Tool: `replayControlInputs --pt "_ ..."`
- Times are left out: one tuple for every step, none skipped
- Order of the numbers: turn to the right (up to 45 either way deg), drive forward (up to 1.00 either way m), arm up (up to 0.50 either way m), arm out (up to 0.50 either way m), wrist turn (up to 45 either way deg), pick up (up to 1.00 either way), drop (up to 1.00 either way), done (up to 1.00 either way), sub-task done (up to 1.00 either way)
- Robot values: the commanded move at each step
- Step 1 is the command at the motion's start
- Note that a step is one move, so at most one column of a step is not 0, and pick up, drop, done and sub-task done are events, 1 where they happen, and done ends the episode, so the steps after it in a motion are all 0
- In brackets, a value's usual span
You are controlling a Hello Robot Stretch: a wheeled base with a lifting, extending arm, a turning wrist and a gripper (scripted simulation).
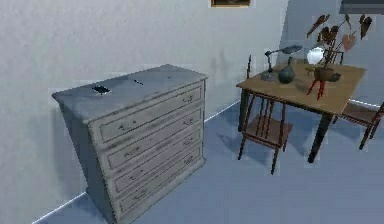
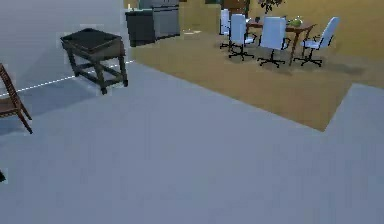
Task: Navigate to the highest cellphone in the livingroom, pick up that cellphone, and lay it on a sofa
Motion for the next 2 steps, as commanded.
replayControlInputs --pt "-39.0 0.0 0.0 0.0 0.0 0.0 0.0 0.0 0.0" --pt "0.0 0.25 0.0 0.0 0.0 0.0 0.0 0.0 0.0"
